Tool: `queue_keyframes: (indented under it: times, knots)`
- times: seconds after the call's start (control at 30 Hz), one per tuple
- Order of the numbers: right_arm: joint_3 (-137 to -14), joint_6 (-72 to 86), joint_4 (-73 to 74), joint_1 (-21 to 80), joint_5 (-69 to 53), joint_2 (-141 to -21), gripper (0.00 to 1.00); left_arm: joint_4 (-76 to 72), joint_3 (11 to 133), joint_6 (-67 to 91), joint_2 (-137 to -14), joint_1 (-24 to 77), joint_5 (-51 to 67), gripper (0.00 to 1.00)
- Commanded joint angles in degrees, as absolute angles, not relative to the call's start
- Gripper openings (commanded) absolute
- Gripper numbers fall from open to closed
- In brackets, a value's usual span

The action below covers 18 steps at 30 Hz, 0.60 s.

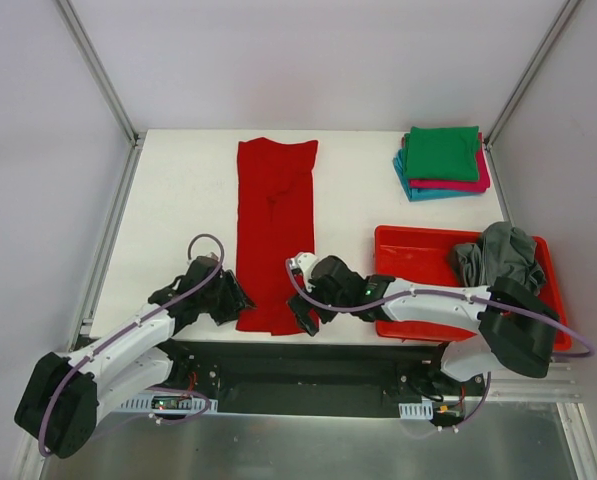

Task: Fold and stack the t-shirts
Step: Grab the bottom of the folded rectangular tshirt with both arms

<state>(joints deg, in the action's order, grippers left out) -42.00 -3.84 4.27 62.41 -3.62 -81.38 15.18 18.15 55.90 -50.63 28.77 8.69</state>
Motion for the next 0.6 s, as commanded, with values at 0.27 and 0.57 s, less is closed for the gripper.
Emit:
queue_keyframes:
  times: [0.27, 0.57]
  knots:
    - [-36.5, 2.7, -1.8, 64.3, -1.5, -75.9, 0.96, 24.7, 10.7, 56.4, -45.9, 28.7, 13.3, 0.50]
    - [-36.5, 4.7, -0.3, 65.9, -1.1, -75.6, 0.96, 27.9, 9.2, 54.9, -42.5, 28.7, 13.7, 0.43]
